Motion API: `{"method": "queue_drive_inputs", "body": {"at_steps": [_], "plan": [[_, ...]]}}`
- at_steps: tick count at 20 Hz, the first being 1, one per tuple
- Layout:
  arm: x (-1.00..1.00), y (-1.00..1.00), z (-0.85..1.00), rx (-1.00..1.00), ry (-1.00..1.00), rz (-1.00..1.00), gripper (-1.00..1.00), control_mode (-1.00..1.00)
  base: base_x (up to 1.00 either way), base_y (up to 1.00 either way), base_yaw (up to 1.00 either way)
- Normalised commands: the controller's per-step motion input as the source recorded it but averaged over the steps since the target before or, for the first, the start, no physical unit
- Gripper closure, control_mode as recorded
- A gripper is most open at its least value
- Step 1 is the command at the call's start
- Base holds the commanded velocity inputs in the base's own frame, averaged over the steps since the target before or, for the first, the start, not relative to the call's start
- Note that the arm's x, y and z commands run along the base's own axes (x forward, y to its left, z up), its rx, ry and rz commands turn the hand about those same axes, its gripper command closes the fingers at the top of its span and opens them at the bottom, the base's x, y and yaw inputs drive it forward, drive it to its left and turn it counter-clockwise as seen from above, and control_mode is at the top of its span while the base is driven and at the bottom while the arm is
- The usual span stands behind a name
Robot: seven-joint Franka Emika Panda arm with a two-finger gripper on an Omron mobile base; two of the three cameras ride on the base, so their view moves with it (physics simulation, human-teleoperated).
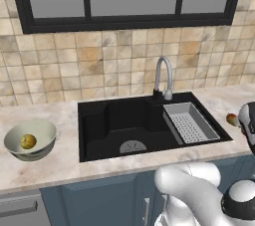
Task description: There is a mixed pile of frozen fruits and vegetables on the counter. Locate all the frozen vegetables and place the items in a bowl on the counter. Take all the frozen fruits and defrost them in a running sink.
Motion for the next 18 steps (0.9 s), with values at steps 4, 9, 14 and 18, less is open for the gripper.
{"method": "queue_drive_inputs", "body": {"at_steps": [4, 9, 14, 18], "plan": [[0.58, -0.68, -0.11, 0.0, 0.15, -0.03, -1.0, -1.0, 0.0, 0.0, 0.0], [0.3, -0.51, -0.03, 0.0, 0.06, 0.0, -1.0, -1.0, 0.0, 0.0, 0.0], [0.03, -0.32, -0.27, 0.0, 0.0, 0.0, -1.0, -1.0, 0.0, 0.0, 0.0], [0.0, -0.14, -0.41, 0.0, 0.01, 0.0, -1.0, -1.0, 0.0, 0.0, 0.0]]}}
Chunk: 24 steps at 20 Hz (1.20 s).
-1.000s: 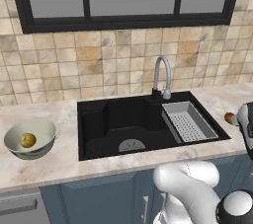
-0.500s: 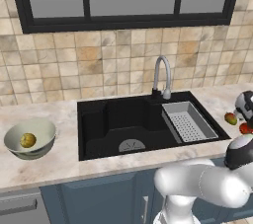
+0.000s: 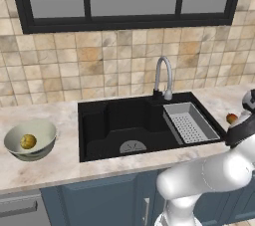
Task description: There is a mixed pile of frozen fruits and vegetables on the counter. Locate all the frozen vegetables and place the items in a bowl on the counter. Take all the frozen fruits and defrost them in a running sink.
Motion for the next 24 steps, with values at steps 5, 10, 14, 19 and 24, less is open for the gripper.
{"method": "queue_drive_inputs", "body": {"at_steps": [5, 10, 14, 19, 24], "plan": [[0.08, 0.0, -0.45, 0.0, 0.03, 0.0, -1.0, -1.0, 0.0, 0.0, 0.0], [0.13, 0.0, -0.29, 0.0, 0.02, 0.0, -1.0, -1.0, 0.0, 0.0, 0.0], [0.15, 0.0, -0.19, 0.0, 0.01, 0.0, -1.0, -1.0, 0.0, 0.0, 0.0], [0.17, 0.0, -0.19, 0.0, 0.01, 0.0, -1.0, -1.0, 0.0, 0.0, 0.0], [0.11, 0.0, -0.23, 0.0, 0.01, 0.0, -1.0, -1.0, 0.0, 0.0, 0.0]]}}
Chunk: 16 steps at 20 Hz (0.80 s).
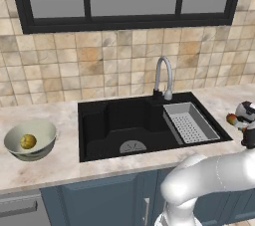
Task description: There is a mixed pile of frozen fruits and vegetables on the counter. Locate all the frozen vegetables and place the items in a bowl on the counter. Take all the frozen fruits and defrost them in a running sink.
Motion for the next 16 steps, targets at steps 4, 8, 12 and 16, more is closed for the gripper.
{"method": "queue_drive_inputs", "body": {"at_steps": [4, 8, 12, 16], "plan": [[0.04, 0.0, -0.29, 0.0, 0.0, 0.0, -1.0, -1.0, 0.0, 0.0, 0.0], [0.04, 0.0, -0.3, 0.0, 0.01, 0.0, -1.0, -1.0, 0.0, 0.0, 0.0], [0.06, 0.0, -0.36, 0.0, 0.02, 0.01, 1.0, -1.0, 0.0, 0.0, 0.0], [0.05, 0.0, -0.25, 0.0, 0.02, 0.01, 1.0, -1.0, 0.0, 0.0, 0.0]]}}
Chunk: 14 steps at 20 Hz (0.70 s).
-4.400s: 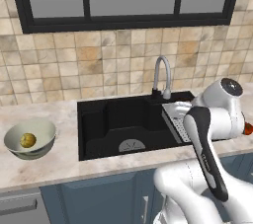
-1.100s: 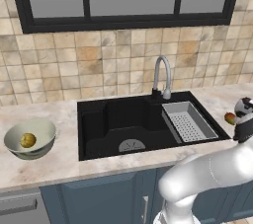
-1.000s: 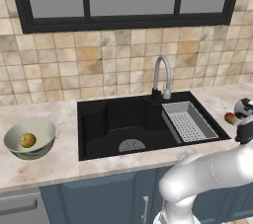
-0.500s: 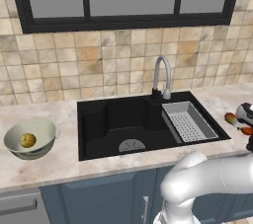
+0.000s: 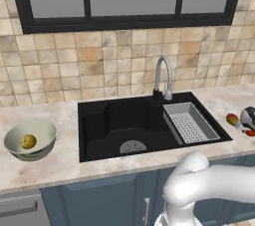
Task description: There is a mixed pile of frozen fruits and vegetables on the counter. Locate all the frozen vegetables and place the items in a bowl on the counter. Take all the frozen fruits and defrost them in a running sink.
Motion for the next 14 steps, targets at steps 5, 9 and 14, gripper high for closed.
{"method": "queue_drive_inputs", "body": {"at_steps": [5, 9, 14], "plan": [[0.0, 0.05, 0.15, 0.0, 0.0, 0.02, 1.0, -1.0, 0.0, 0.0, 0.0], [0.0, 0.51, 0.4, 0.0, 0.0, 0.02, 1.0, -1.0, 0.0, 0.0, 0.0], [0.01, 0.91, 0.17, 0.0, 0.0, 0.03, 1.0, -1.0, 0.0, 0.0, 0.0]]}}
